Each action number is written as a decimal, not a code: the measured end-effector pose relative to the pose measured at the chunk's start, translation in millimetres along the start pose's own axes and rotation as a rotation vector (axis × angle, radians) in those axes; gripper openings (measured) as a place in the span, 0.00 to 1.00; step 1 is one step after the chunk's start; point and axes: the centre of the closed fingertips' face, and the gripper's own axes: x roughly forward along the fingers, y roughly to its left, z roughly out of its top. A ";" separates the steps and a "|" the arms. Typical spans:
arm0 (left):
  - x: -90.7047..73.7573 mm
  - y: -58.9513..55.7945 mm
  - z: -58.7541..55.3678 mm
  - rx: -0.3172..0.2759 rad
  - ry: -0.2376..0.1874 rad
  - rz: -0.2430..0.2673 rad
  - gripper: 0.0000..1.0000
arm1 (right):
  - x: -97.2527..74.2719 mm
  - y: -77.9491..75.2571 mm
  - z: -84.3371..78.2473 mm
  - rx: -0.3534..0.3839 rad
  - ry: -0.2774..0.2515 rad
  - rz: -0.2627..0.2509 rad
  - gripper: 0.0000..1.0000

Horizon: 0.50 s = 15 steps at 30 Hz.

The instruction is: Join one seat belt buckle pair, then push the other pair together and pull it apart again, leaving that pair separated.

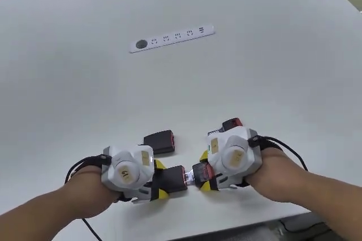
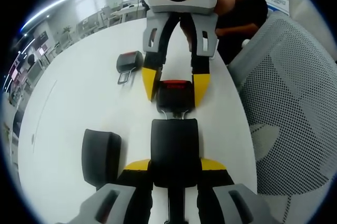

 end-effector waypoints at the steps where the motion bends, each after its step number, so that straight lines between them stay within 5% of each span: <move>1: 0.0 0.1 -0.1 -0.001 -0.001 0.000 0.32 | 0.1 -1.1 -0.5 0.002 0.000 -0.003 0.33; 15: 0.2 0.9 0.2 0.014 -0.013 -0.010 0.32 | 7.5 1.4 10.1 -0.010 0.003 -0.012 0.33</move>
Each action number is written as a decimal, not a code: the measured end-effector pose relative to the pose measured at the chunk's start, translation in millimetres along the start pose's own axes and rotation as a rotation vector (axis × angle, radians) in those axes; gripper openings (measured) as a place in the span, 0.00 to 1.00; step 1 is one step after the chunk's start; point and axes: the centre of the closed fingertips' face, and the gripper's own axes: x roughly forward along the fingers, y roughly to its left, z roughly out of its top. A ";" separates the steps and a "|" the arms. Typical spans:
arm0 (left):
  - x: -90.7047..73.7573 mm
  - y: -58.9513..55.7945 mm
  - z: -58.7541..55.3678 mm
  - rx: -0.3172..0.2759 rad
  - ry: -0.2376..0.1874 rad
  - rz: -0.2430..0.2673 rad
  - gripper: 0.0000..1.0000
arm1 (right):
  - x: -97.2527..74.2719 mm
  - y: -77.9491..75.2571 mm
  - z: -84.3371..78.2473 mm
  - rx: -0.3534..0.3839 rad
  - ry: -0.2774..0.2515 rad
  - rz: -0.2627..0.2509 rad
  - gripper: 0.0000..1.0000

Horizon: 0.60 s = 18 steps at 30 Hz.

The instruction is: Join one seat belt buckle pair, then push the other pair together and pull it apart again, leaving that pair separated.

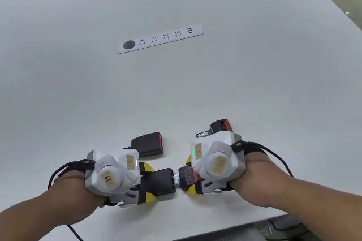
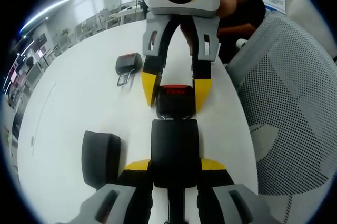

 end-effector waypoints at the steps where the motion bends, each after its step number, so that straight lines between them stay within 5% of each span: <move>1: 0.0 -0.1 0.0 0.000 0.001 0.001 0.32 | 0.4 0.1 0.5 -0.001 0.000 0.001 0.33; 18: -1.5 -1.3 0.4 0.000 -0.014 0.002 0.32 | -2.2 -2.1 -5.9 -0.036 0.009 0.036 0.32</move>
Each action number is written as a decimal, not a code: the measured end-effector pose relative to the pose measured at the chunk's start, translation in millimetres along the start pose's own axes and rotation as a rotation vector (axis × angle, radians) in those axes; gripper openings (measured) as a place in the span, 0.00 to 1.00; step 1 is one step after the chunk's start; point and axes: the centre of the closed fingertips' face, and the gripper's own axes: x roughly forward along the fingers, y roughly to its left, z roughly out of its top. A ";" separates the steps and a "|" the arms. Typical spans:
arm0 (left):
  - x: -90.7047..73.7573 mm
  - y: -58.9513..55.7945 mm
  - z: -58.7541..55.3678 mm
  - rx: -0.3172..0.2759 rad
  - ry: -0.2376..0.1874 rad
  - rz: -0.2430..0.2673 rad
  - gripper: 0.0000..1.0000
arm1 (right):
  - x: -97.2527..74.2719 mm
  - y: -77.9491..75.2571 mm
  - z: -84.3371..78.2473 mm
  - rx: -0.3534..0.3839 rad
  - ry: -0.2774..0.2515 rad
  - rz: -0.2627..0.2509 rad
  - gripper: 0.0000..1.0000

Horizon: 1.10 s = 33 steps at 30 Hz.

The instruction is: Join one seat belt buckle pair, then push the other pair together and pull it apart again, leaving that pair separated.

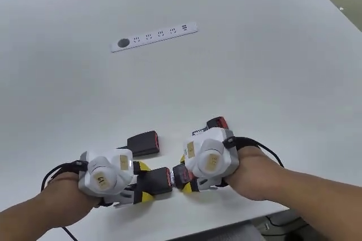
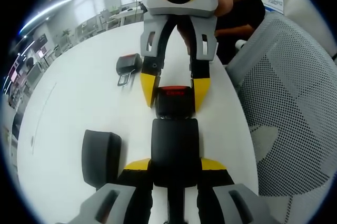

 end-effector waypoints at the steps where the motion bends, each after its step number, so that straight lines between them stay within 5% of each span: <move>1: 0.2 0.1 -0.1 0.002 -0.001 -0.002 0.32 | -0.2 -0.1 0.3 0.000 0.000 0.001 0.32; 33: 2.3 0.1 0.9 0.020 0.022 -0.016 0.32 | -1.3 0.3 -2.1 -0.002 0.037 0.020 0.33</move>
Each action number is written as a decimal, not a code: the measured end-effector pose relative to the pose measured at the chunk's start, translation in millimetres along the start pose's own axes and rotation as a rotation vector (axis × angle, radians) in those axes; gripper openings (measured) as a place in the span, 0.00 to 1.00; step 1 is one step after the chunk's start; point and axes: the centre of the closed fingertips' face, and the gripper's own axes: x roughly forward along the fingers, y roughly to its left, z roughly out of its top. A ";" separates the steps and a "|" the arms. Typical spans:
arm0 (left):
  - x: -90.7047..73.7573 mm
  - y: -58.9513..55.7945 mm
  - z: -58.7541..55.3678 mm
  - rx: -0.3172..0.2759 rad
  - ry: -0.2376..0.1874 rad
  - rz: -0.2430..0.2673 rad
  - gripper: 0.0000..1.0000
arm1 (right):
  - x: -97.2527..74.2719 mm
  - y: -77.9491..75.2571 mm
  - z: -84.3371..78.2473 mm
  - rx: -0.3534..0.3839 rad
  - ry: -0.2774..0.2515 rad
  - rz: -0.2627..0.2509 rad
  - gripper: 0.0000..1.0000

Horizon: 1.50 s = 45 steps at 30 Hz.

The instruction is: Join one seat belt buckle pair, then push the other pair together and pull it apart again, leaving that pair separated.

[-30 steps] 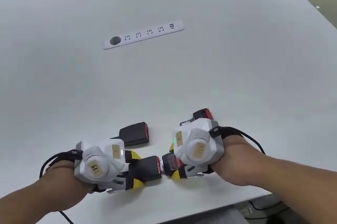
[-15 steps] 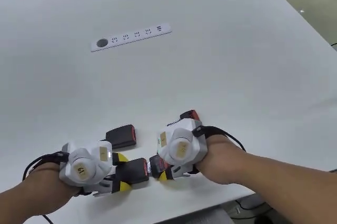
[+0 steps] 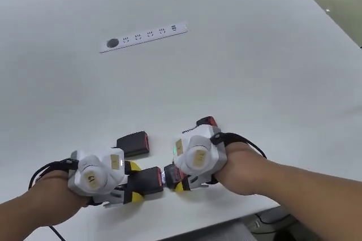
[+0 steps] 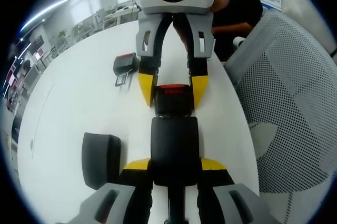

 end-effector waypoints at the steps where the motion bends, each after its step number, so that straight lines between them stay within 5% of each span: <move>1: -0.3 -0.1 0.2 0.000 0.000 0.000 0.32 | 0.0 0.0 -0.1 0.000 0.001 0.000 0.33; 25: 0.5 1.7 -1.1 -0.004 0.072 -0.002 0.34 | -4.0 3.6 -3.4 0.000 0.033 0.008 0.35; 28: -0.9 2.3 -2.2 -0.034 0.088 -0.002 0.34 | -7.7 6.1 -0.8 0.061 0.023 0.017 0.35; 37: -30.0 7.2 24.5 -0.094 -0.025 0.037 0.33 | -35.4 -6.6 1.9 0.076 -0.024 -0.007 0.35; 41: -45.3 23.8 48.8 -0.130 -0.162 0.076 0.36 | -45.6 -12.8 2.7 0.070 -0.036 -0.010 0.36; 45: -49.4 39.5 44.4 -0.121 -0.145 0.095 0.40 | -56.0 -34.2 -0.7 0.057 -0.025 -0.062 0.37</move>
